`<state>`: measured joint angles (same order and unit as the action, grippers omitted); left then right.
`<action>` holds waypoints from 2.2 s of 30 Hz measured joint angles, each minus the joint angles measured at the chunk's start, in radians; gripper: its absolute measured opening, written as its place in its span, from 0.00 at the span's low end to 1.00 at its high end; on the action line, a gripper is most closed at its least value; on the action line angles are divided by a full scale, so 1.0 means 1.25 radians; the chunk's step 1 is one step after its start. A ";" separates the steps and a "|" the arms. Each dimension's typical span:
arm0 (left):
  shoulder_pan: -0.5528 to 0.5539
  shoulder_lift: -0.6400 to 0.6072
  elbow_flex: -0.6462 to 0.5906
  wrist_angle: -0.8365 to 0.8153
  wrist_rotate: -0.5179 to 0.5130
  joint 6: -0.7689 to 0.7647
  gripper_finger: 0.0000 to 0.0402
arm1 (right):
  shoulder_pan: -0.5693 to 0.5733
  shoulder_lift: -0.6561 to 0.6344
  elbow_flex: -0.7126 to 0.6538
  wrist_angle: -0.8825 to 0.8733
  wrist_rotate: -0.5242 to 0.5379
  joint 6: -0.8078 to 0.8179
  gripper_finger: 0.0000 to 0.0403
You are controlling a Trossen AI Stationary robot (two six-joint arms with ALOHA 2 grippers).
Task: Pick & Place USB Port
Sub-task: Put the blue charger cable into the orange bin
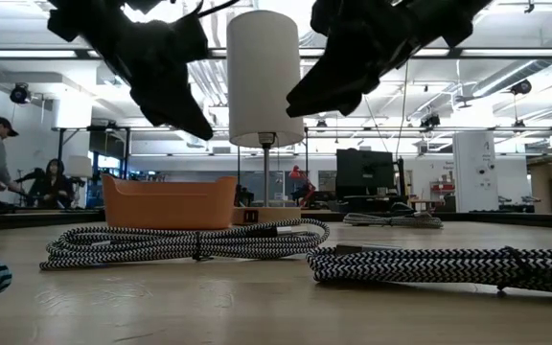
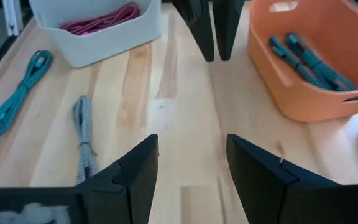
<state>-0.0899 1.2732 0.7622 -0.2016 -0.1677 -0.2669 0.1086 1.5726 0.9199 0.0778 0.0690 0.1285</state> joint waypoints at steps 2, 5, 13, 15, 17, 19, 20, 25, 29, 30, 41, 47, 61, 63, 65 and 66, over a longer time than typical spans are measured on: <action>-0.013 0.000 -0.009 0.027 0.000 -0.014 0.15 | 0.005 0.000 -0.005 0.000 0.000 0.016 0.46; -0.029 0.000 -0.025 0.069 0.000 -0.020 0.15 | 0.009 0.000 -0.011 0.001 0.000 0.030 0.46; -0.050 0.000 -0.052 0.101 0.004 -0.033 0.15 | 0.010 0.000 -0.037 0.006 0.001 0.039 0.46; -0.054 0.000 -0.053 0.102 0.030 -0.034 0.15 | 0.011 0.000 -0.046 0.005 0.001 0.039 0.46; -0.059 0.000 -0.053 0.107 0.072 -0.036 0.15 | 0.011 0.000 -0.052 0.006 0.001 0.039 0.46; -0.068 0.000 -0.053 0.119 0.122 -0.037 0.15 | 0.011 0.000 -0.057 0.005 0.001 0.039 0.46; -0.075 0.000 -0.053 0.133 0.142 -0.037 0.15 | 0.011 0.000 -0.058 0.005 0.001 0.039 0.46; -0.137 0.000 -0.049 0.171 0.169 -0.041 0.19 | 0.011 0.000 -0.057 0.006 0.001 0.036 0.46; -0.199 0.000 -0.035 0.176 0.170 -0.078 0.26 | 0.011 0.000 -0.057 0.007 0.001 0.036 0.46; -0.214 0.001 -0.033 0.176 0.169 -0.087 0.28 | 0.011 0.000 -0.057 0.007 0.001 0.035 0.46; -0.346 0.166 0.048 0.171 0.166 -0.180 0.36 | 0.011 0.000 -0.057 0.008 0.001 0.035 0.46; -0.399 0.266 0.096 0.167 0.182 -0.225 0.36 | 0.011 0.000 -0.057 0.007 0.001 0.035 0.46; -0.461 0.400 0.110 0.166 0.180 -0.276 0.35 | 0.011 0.000 -0.057 0.007 0.001 0.038 0.46; -0.464 0.409 0.111 0.167 0.175 -0.276 0.35 | 0.011 0.000 -0.057 0.007 0.001 0.038 0.46; -0.467 0.418 0.111 0.167 0.173 -0.276 0.35 | 0.011 0.000 -0.057 0.007 0.001 0.038 0.46; -0.468 0.421 0.111 0.168 0.172 -0.275 0.34 | 0.011 0.000 -0.057 0.007 0.001 0.037 0.46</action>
<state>-0.6748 1.7999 0.9005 0.0082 0.0472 -0.6112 0.1219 1.5726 0.8490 0.0864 0.0708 0.1748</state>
